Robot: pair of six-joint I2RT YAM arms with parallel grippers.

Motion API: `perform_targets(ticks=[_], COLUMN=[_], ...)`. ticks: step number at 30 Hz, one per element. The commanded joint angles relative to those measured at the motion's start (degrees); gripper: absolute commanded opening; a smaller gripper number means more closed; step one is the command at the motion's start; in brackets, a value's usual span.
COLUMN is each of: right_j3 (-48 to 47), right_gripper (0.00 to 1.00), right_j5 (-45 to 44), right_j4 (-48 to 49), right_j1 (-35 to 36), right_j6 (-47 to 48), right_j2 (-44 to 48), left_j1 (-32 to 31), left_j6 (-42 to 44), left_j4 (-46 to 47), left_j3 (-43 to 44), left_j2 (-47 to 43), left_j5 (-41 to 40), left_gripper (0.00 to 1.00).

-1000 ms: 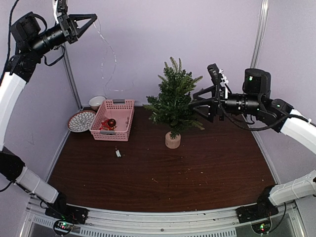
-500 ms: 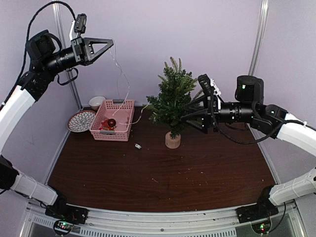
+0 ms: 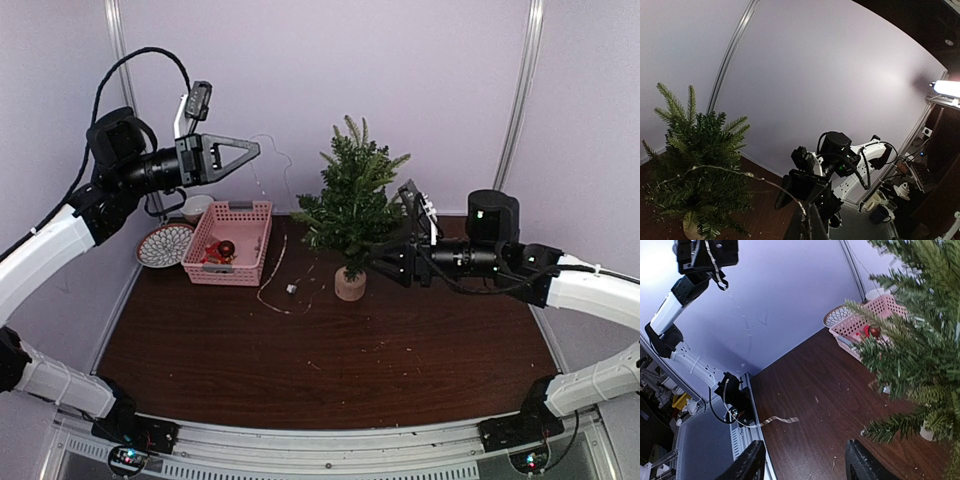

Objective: Decorate the small christmas tree

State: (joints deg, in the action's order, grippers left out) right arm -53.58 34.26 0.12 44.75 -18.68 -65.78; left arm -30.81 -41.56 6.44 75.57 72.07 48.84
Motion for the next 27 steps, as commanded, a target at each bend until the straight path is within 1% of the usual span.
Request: perform_targets(ticks=[1,4,7,10,19,24,26,27], right_j3=[3.4,3.4,3.5,4.6,4.5,3.3,3.2,3.2], right_gripper=[0.58,0.59,0.65,0.68,0.69,0.68,0.65,0.61], right_j5=[-2.9,-2.8,-3.2,-2.4,0.1,0.6,0.6,0.6], right_j4=[7.2,7.1,7.1,10.8,18.9,19.2,19.8,20.4], right_j1=[1.2,3.0,4.8,6.6,8.9,10.2,10.7,10.9], right_j6=[-11.4,-13.5,-15.4,-19.0,-24.5,-24.7,-24.7,-24.7], right_j2=[1.3,0.6,-0.2,-1.8,-6.6,-8.4,-8.8,-9.0], left_j1=[-2.5,-3.5,-3.9,-4.1,-4.2,-4.2,-4.2,-4.3], left_j6=[4.3,5.8,6.5,6.6,7.8,8.0,8.0,8.0], left_j4=[3.6,2.1,1.6,1.6,1.4,1.6,1.7,1.8], left_j3=[0.3,1.1,1.3,1.4,1.7,1.4,1.4,1.4], left_j2=[-1.7,-1.4,-1.3,-1.5,-2.3,-2.5,-2.5,-2.5], left_j5=[0.2,0.1,-0.1,-0.7,-1.1,-1.4,-1.5,-1.5], left_gripper=[0.0,0.0,0.0,0.0,0.0,0.0,0.0,0.0])
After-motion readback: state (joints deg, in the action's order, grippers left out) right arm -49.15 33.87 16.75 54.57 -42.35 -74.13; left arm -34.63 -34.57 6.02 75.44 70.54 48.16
